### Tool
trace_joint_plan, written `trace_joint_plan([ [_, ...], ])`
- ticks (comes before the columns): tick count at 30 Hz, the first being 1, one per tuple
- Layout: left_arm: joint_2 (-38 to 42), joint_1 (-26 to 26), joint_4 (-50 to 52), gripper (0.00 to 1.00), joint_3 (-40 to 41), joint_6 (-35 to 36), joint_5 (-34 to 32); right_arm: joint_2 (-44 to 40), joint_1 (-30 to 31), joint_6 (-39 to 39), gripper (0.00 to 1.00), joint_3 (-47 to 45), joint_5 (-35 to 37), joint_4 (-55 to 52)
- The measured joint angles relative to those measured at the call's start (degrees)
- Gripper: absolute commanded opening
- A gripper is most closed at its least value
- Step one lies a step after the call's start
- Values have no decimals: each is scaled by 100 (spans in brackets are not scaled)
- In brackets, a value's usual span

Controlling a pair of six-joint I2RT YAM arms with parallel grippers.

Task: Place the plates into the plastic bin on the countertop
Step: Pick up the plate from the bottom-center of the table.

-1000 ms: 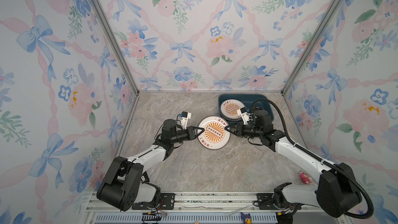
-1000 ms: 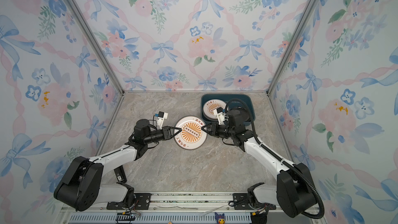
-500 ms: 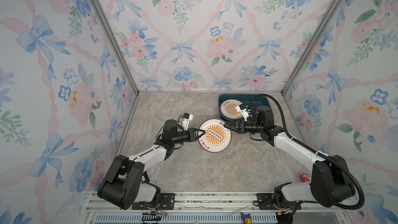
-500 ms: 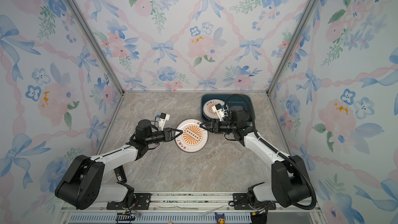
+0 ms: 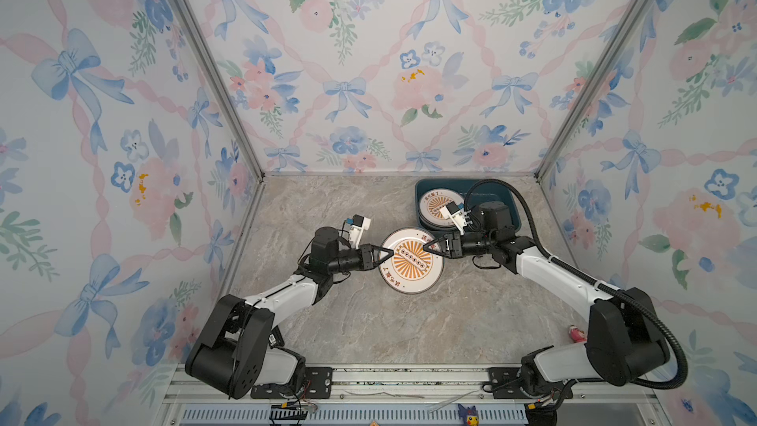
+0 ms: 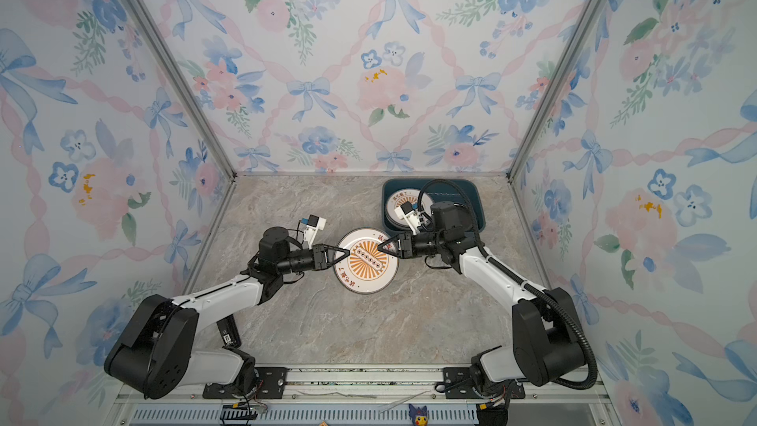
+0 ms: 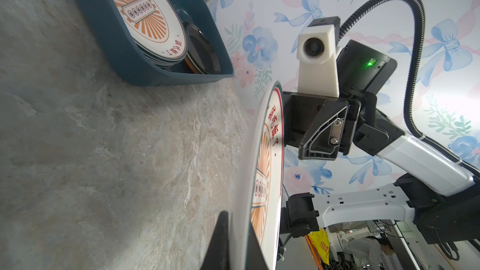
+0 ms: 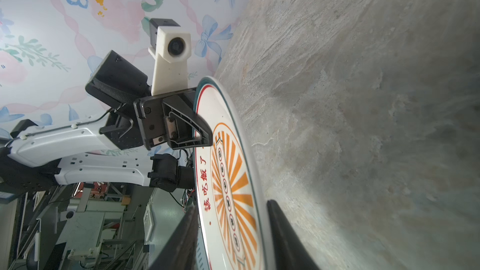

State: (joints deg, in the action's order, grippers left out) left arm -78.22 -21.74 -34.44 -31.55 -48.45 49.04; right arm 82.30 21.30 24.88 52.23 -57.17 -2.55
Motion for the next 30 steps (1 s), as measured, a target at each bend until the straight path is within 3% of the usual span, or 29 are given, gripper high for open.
trace_joint_plan([
  [14,11,13,-13,0,-7,-22,160,195,105,-33,0,50,-76,-17],
  [22,11,17,-17,0,-7,-22,162,195,105,-33,0,59,-79,-22],
  [26,15,17,-17,6,-7,-24,160,195,101,-33,0,61,-79,-24],
  [30,15,11,-20,22,-7,2,105,195,94,11,0,66,-70,-26],
])
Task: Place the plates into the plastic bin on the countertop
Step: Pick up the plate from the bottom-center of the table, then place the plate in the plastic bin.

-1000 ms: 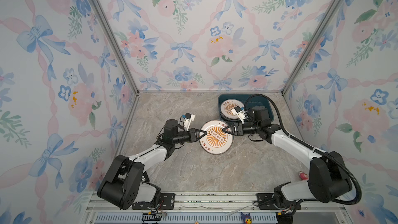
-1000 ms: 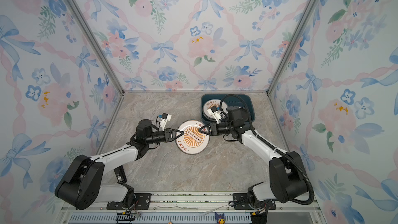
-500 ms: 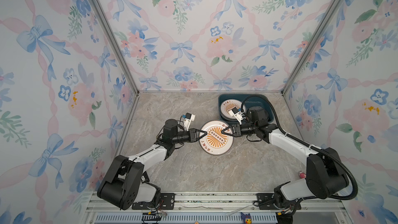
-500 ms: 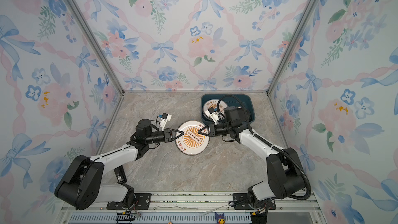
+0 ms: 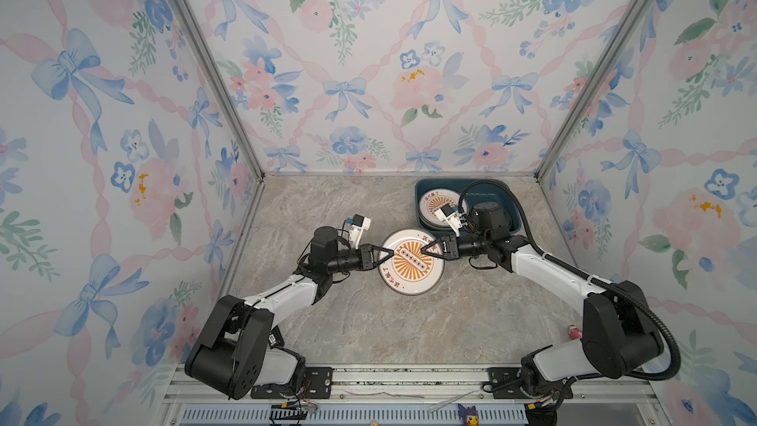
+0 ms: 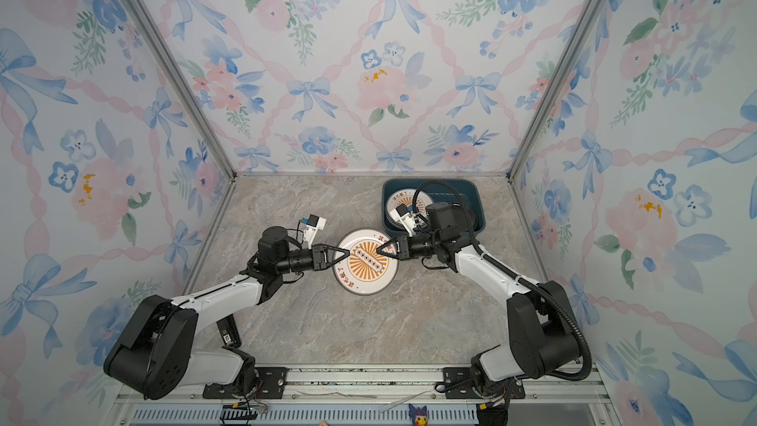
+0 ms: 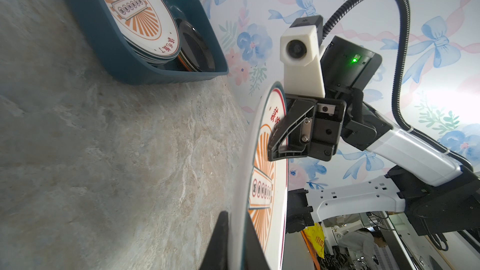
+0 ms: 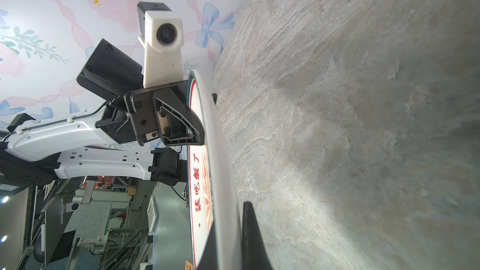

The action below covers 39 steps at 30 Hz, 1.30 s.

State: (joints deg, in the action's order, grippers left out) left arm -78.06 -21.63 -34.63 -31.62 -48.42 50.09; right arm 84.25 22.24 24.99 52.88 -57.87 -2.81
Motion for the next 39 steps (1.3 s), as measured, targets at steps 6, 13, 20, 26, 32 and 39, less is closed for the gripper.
trace_joint_plan([
  [6,0,-37,-2,43,-2,66,-122,-13,-70,166,0,0,-2,-2],
  [13,0,-37,0,70,-2,76,-160,-127,-282,291,0,0,-26,2],
  [20,116,-37,275,80,-4,243,-275,-146,-796,450,0,4,-28,-2],
  [26,297,-37,614,80,-24,452,-452,-74,-1464,684,0,348,428,-122],
  [32,452,-37,929,80,-66,612,-538,389,-1967,999,0,872,1215,-282],
  [39,538,-37,1106,80,-76,732,-619,1311,-2175,1062,0,1661,1762,-627],
])
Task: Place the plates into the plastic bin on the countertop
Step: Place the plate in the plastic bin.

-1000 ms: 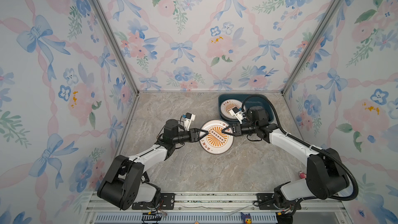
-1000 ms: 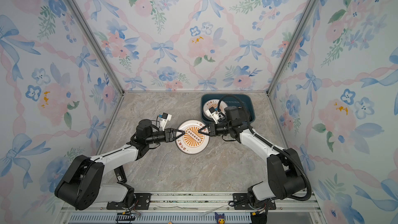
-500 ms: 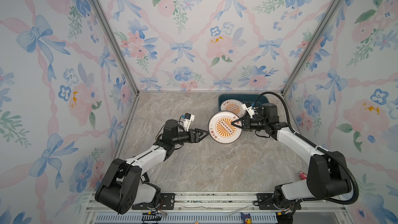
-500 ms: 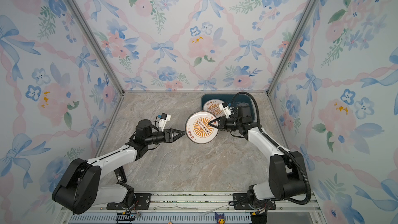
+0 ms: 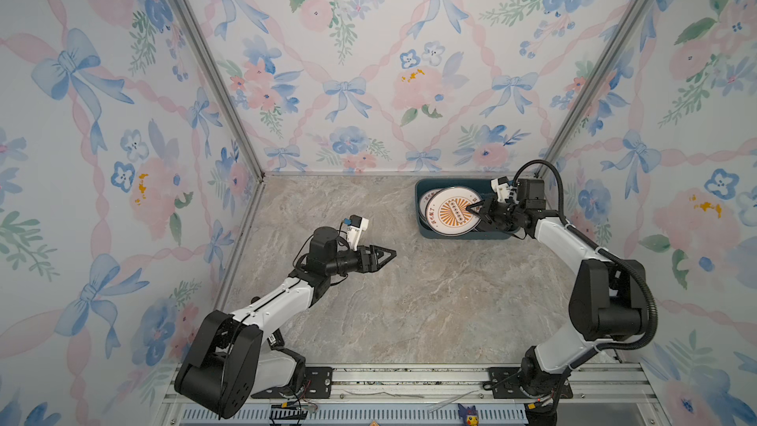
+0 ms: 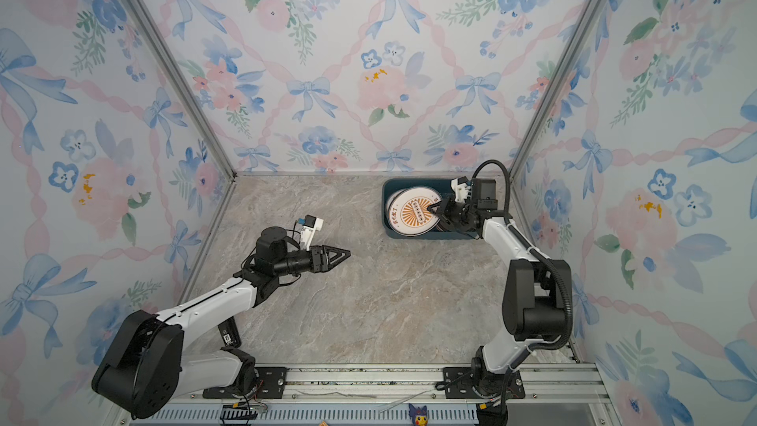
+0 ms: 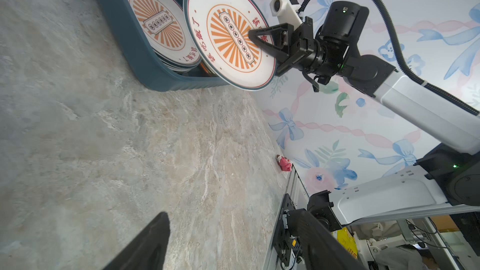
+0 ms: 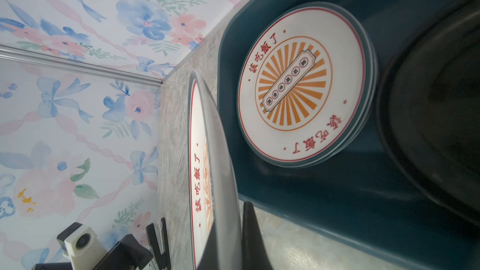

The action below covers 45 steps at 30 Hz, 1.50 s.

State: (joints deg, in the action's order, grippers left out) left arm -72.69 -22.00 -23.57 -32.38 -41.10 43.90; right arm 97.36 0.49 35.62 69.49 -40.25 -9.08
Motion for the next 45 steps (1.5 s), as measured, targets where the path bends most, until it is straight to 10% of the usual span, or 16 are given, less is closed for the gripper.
trace_joint_plan([
  [45,-24,0,63,79,0,63,-63,2573,-190,896,0,1515,35,785],
])
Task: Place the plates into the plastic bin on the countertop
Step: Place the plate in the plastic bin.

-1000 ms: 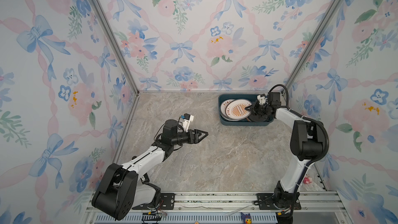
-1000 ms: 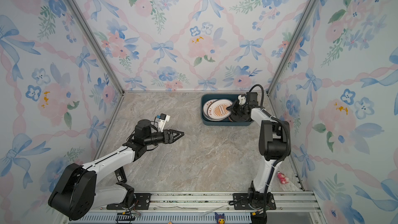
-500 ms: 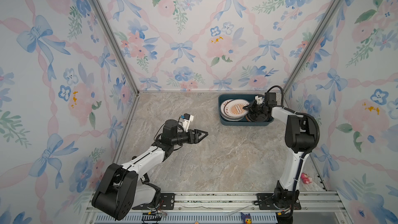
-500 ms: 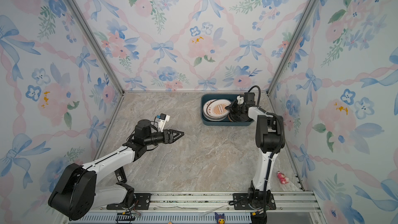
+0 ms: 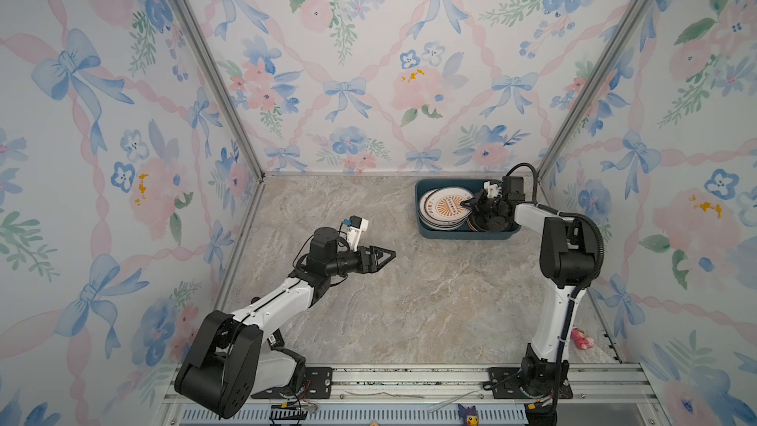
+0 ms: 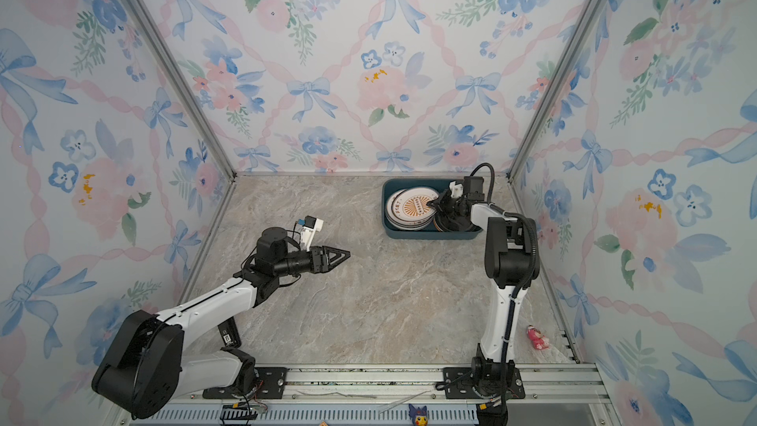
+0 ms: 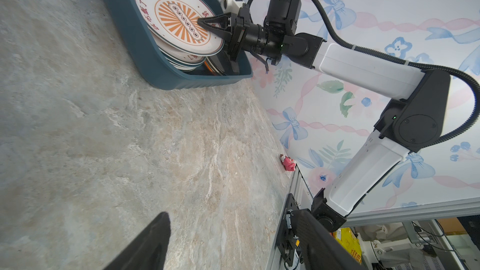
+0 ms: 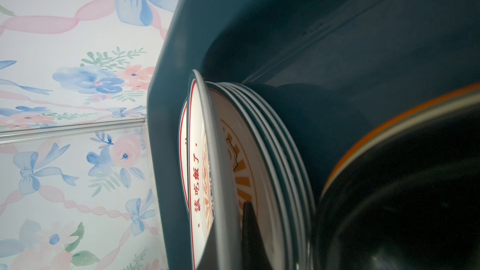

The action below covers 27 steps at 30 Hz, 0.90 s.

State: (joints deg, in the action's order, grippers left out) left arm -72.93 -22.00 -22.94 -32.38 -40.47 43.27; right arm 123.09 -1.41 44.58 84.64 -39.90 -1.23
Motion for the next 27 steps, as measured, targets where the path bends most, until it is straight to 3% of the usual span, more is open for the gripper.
trace_joint_plan([
  [21,-15,0,0,79,0,-2,0,201,0,-7,6,87,-168,190],
  [27,-15,0,0,79,0,-2,0,334,0,-72,18,118,-133,181],
])
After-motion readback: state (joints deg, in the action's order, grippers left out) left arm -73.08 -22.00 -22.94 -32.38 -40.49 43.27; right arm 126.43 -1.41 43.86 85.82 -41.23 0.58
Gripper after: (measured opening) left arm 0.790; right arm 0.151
